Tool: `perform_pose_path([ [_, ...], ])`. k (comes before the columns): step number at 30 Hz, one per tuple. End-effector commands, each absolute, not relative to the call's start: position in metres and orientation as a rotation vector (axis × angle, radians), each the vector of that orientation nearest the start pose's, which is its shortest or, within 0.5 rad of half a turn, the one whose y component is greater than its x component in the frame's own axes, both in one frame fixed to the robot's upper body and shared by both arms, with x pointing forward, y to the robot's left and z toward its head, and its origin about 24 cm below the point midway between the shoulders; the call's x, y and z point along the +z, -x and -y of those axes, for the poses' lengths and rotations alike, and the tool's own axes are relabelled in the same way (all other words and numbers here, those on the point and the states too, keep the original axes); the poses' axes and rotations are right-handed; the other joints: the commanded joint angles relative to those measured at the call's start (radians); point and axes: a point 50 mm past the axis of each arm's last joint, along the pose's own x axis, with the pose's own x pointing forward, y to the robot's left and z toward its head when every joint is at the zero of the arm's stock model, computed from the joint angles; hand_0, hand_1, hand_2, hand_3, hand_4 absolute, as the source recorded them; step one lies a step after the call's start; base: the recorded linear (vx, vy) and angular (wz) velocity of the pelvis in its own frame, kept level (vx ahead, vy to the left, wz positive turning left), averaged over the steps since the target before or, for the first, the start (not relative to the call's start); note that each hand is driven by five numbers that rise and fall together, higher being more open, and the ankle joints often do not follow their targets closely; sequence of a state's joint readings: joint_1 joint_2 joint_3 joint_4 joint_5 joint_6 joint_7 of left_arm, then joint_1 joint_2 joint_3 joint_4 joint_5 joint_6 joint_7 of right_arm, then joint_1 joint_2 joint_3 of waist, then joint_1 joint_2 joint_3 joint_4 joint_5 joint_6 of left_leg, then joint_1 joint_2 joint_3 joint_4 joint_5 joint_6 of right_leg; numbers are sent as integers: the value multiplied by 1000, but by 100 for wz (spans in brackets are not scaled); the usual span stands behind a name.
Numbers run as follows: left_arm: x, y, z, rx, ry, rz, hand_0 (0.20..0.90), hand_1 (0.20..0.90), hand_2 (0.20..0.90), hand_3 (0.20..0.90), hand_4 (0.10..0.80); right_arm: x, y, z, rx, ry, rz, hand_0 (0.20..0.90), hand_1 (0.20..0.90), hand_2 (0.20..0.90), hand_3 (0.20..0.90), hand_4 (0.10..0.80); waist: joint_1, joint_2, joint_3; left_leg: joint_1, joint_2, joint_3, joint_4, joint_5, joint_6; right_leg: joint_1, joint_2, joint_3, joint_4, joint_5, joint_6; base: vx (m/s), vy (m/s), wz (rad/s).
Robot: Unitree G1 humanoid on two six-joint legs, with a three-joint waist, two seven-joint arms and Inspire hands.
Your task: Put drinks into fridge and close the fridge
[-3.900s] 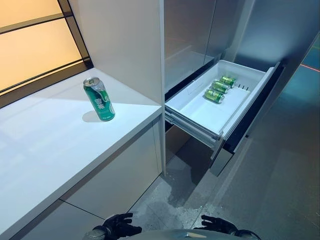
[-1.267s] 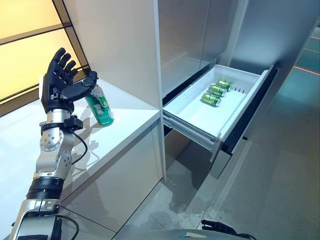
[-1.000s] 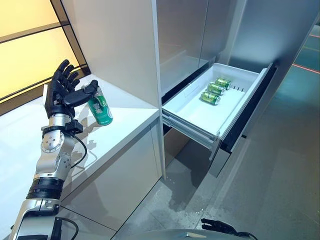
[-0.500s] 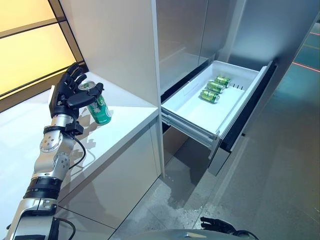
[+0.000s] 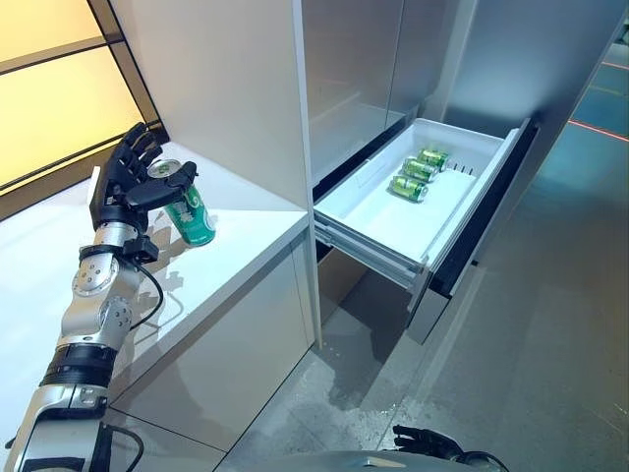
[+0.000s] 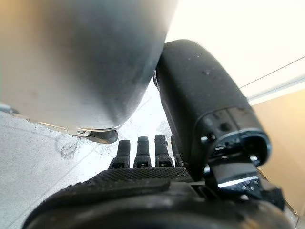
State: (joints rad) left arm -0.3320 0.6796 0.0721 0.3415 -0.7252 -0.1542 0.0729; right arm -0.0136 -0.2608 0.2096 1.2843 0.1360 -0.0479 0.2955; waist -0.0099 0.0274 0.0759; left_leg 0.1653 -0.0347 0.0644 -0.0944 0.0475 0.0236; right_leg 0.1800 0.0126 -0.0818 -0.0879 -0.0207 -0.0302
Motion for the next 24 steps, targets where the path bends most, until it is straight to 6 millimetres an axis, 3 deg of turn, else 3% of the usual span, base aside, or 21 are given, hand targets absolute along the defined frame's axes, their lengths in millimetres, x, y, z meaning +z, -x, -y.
perform_pose_path([
  [1, 217, -319, -314, 247, -18, 496, 900, 900, 900, 900, 800, -160, -73, 246, 199, 131, -1317, 900, 900, 900, 900, 800, -21, 29, -27, 17, -43, 5, 30, -138, 35, -60, -6, 6, 123, -91, 80, 19, 17, -9],
  [14, 214, -323, -325, 305, -97, 428, 900, 900, 900, 900, 800, -160, -71, 246, 188, 125, -1318, 900, 900, 900, 900, 800, -31, 30, -24, 10, -50, 11, 46, -148, 43, -74, -11, 26, 136, -88, 88, 16, 12, -6],
  [24, 211, -327, -314, 238, -85, 417, 900, 900, 900, 900, 800, -160, -72, 246, 193, 128, -1316, 900, 900, 900, 900, 800, -33, 30, -18, 8, -54, 10, 53, -153, 48, -83, -13, 35, 148, -88, 90, 5, 4, -3],
])
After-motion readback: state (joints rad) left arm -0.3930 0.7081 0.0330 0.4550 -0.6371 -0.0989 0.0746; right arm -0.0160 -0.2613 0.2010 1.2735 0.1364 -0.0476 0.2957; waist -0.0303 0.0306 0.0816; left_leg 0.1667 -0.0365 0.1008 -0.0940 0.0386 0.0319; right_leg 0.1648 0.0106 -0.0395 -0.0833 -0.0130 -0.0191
